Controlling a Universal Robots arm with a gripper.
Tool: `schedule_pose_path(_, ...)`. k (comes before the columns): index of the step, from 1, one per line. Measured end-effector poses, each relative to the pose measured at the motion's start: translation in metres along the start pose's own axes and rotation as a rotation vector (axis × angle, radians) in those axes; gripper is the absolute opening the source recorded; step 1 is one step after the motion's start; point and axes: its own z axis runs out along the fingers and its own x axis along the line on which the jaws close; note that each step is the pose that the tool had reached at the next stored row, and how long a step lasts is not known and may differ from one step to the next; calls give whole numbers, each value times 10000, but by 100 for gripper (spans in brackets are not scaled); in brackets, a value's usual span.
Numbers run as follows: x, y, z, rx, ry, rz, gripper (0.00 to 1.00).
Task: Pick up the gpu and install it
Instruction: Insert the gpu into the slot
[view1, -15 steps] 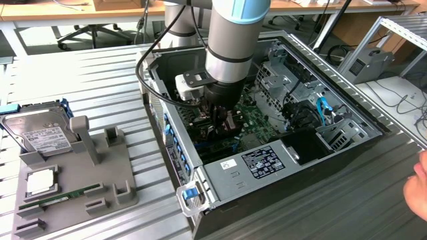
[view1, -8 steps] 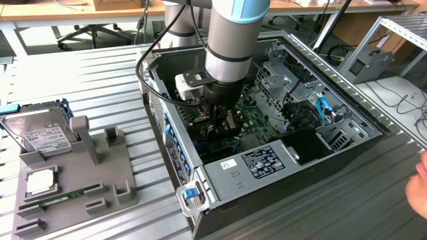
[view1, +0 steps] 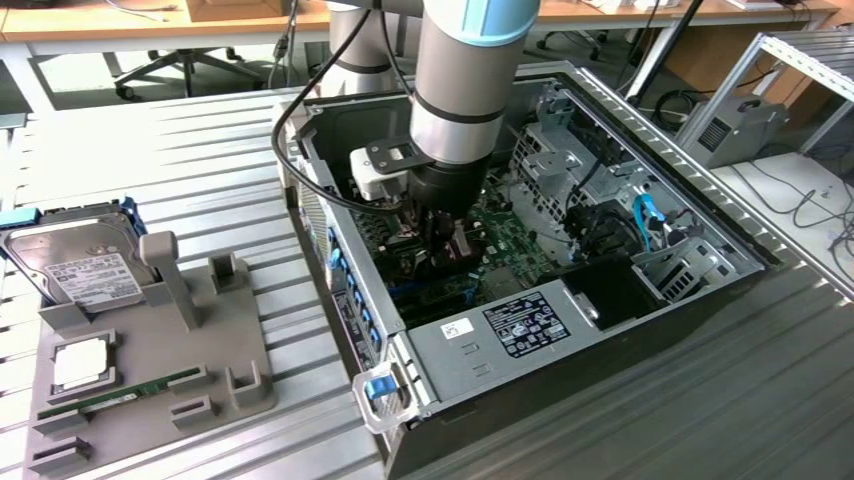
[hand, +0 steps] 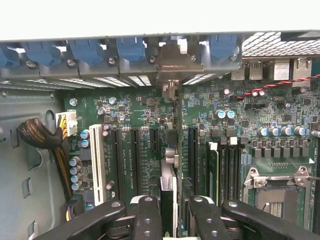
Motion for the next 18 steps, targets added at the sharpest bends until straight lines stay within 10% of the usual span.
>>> schedule_pose_path(18,-8,0,0,1,15,-29,27)
